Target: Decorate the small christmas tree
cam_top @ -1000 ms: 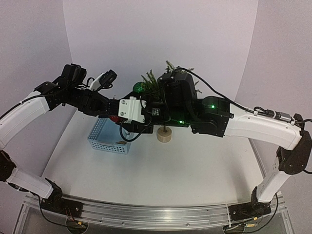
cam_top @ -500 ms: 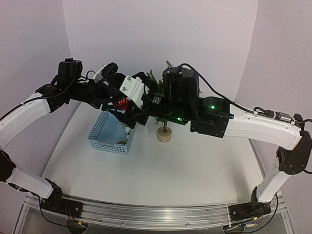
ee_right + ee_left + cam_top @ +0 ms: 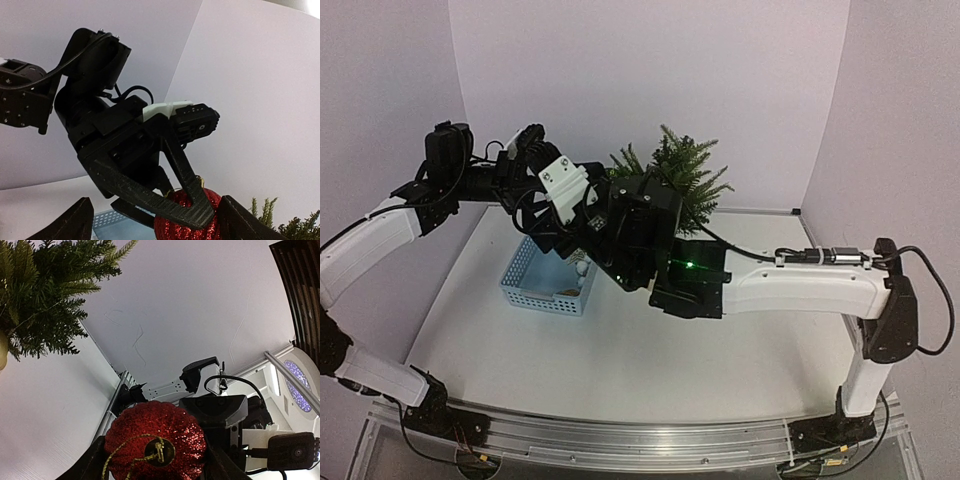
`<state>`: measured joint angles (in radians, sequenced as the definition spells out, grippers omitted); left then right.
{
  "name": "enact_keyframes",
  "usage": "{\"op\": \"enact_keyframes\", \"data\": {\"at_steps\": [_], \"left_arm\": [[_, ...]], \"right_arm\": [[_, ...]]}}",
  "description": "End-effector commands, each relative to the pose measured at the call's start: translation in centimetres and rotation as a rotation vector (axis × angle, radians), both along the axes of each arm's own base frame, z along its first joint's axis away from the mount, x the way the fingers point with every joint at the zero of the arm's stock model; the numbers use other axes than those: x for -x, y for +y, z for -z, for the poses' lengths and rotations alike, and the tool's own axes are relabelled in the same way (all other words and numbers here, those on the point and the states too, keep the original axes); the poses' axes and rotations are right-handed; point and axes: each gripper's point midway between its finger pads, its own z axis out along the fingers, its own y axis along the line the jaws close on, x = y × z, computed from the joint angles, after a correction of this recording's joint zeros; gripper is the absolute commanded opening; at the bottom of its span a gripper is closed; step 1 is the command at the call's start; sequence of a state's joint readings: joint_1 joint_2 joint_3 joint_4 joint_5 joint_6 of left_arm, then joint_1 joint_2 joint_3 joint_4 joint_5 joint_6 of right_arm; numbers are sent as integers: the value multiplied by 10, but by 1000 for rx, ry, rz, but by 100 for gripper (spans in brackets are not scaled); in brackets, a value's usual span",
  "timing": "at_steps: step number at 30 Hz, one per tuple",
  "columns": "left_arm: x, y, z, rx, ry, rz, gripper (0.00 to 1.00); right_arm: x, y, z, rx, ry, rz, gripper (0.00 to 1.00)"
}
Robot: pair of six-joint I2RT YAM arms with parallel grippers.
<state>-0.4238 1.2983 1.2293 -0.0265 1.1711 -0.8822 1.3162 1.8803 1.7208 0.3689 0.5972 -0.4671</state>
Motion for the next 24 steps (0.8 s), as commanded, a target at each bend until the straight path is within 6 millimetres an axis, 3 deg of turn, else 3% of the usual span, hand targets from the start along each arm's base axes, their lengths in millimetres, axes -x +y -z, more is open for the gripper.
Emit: {"op": "enact_keyframes", "data": {"at_steps": [1, 7, 17, 24], "left_arm": [[10, 5, -28, 60, -85, -13, 18], [11, 5, -26, 61, -81, -11, 18], [12, 6, -27, 63, -80, -12, 18], [13, 6, -26, 62, -76, -12, 18]], "right_arm": [[-14, -8, -14, -70, -19, 139, 84], [-18, -9, -17, -73, -43, 171, 80], [-38, -23, -2, -49, -27, 225, 79], [-44, -18, -7, -32, -58, 235, 70]]}}
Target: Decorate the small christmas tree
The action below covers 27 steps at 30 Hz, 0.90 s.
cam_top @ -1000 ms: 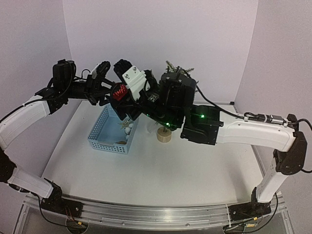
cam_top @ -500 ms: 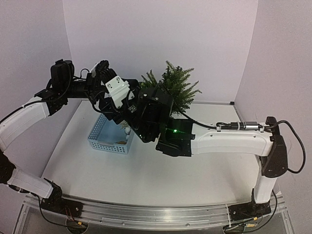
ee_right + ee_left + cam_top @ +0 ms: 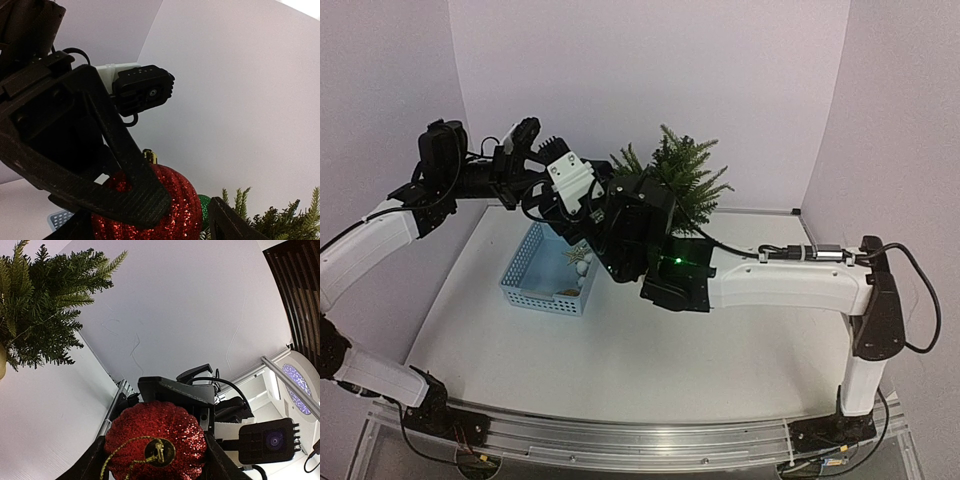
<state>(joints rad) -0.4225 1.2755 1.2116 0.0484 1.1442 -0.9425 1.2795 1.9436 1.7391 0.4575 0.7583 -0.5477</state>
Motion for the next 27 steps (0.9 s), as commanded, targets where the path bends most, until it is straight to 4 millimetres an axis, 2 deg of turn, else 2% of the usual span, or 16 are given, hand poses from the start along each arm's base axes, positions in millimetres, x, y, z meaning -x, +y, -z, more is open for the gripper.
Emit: {"op": "enact_keyframes", "data": {"at_steps": [1, 5, 10, 12, 15, 20, 21, 27], "left_arm": [[12, 4, -15, 28, -60, 16, 18], [12, 3, -13, 27, -56, 16, 19], [10, 4, -9, 17, -46, 6, 19], [9, 3, -5, 9, -40, 1, 27], [7, 3, -1, -1, -39, -10, 47], [0, 5, -3, -11, -65, -36, 94], [-3, 7, -3, -20, -70, -43, 99], [-20, 23, -28, -43, -244, -102, 100]], "right_arm": [[-2, -1, -19, -47, -26, 15, 69], [-1, 3, -20, -50, -31, 1, 63], [-1, 0, -24, -78, -18, 5, 48], [-1, -5, -27, -98, -8, 15, 43], [2, -15, -32, -121, 9, 11, 40], [7, -35, -31, -104, 26, 15, 40], [9, -40, -32, -100, 28, 14, 40], [15, -72, -32, -57, 120, -70, 42]]}}
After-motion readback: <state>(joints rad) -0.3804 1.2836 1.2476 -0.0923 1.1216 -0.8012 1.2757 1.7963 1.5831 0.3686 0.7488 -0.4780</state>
